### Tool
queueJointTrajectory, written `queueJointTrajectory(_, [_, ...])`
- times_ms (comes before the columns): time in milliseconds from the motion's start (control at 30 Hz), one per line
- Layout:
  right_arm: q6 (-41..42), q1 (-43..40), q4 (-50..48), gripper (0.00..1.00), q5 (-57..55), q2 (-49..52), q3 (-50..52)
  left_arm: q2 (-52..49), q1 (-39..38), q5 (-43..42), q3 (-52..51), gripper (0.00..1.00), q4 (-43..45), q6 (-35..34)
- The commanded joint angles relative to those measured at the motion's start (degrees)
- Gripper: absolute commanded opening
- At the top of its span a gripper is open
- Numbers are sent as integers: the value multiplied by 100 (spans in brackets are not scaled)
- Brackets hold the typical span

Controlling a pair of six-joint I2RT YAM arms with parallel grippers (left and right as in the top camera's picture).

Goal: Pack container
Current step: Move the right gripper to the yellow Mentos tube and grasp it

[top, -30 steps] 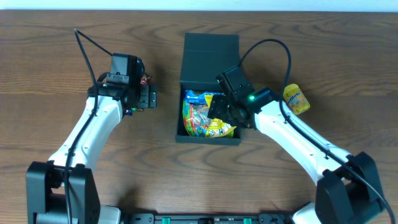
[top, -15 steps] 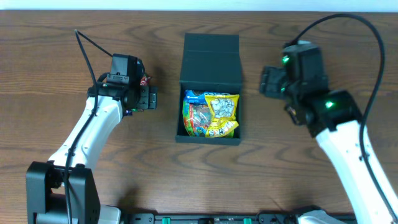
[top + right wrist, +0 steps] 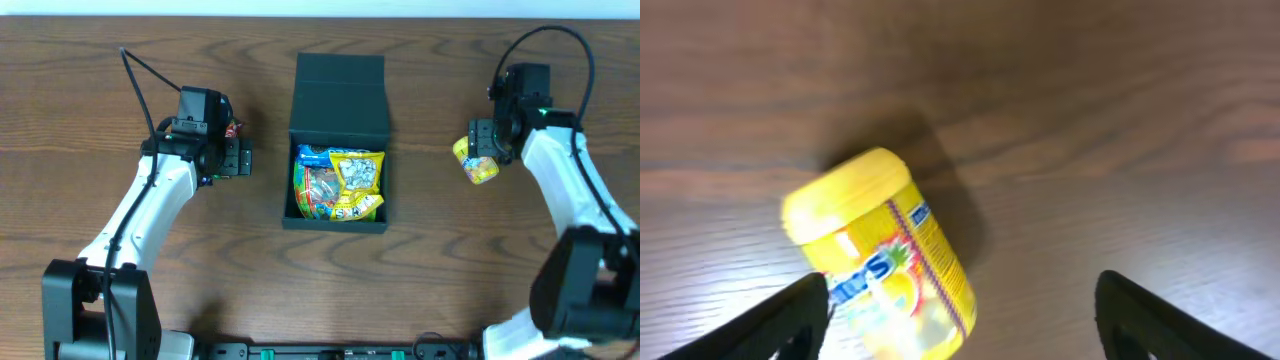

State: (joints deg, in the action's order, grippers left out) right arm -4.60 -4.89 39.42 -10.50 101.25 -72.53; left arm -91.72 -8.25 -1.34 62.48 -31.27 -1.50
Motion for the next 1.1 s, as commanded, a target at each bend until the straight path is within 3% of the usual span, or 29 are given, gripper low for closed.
queueJointTrajectory(0, [-192,-72,-52,86,223,452,31,-42,26,-22,24,95,-26,-26])
queueJointTrajectory(300, [-280,-72,-133,78,678,942,31,-42,26,-22,26,95,-44,-26])
queueJointTrajectory(433, [-278,-70,-90,50,866,942,31,-42,26,-22,26,95,-70,-26])
queueJointTrajectory(667, [105,-50,55,38,1447,885,20,-42,26,-20,24,95,-157,-24])
queueJointTrajectory(833, [420,90,310,13,2020,597,-214,-42,26,-20,24,95,-238,-24])
queueJointTrajectory(867, [522,155,455,2,2127,450,-350,-42,26,-20,24,95,-264,-24])
queueJointTrajectory(1067, [964,699,1178,1,2304,-625,-1067,-42,26,-20,24,95,-409,-24])
